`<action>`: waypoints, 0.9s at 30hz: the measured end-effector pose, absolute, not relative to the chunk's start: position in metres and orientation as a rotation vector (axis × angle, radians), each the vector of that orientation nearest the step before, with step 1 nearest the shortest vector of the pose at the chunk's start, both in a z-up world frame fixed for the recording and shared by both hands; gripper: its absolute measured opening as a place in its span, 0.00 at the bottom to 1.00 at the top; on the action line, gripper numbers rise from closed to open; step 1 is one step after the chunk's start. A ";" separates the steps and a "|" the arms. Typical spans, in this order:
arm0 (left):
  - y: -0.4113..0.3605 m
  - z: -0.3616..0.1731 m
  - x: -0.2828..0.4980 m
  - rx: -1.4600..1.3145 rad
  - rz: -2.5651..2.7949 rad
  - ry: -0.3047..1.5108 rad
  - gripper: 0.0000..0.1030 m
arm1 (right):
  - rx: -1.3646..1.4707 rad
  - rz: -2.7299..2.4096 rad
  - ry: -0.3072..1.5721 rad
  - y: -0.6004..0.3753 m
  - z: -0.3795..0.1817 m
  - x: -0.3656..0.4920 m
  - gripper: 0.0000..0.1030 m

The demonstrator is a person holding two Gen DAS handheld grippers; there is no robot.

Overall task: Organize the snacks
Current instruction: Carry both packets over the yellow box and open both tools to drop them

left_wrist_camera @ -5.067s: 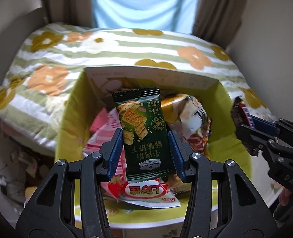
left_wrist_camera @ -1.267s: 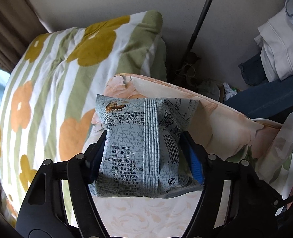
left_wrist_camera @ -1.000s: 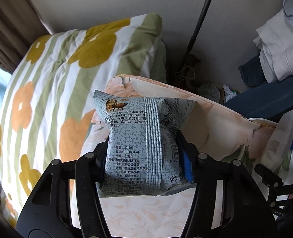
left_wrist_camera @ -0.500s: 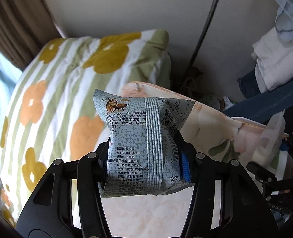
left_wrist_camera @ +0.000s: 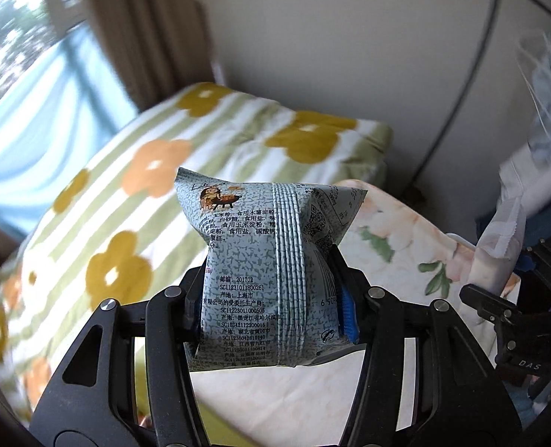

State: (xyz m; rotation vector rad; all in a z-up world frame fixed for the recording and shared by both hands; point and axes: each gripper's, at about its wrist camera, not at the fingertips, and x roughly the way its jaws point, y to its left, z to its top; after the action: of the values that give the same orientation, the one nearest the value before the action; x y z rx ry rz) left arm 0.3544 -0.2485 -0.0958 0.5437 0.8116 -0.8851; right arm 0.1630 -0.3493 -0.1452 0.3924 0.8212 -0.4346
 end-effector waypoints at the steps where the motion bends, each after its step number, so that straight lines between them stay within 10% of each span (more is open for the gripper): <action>1: -0.230 -0.089 0.360 0.514 -0.853 0.812 0.48 | 0.374 -0.407 0.820 -0.342 -0.140 0.170 0.57; 27: 0.140 -0.125 0.401 0.053 -0.227 0.997 0.48 | 0.198 0.240 0.887 -0.074 -0.117 0.302 0.58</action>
State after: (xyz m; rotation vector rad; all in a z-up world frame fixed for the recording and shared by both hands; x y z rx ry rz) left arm 0.4006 0.1400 -0.1250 0.0534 0.9969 -0.2269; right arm 0.3016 -0.0740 -0.1169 0.1982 0.8872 0.2404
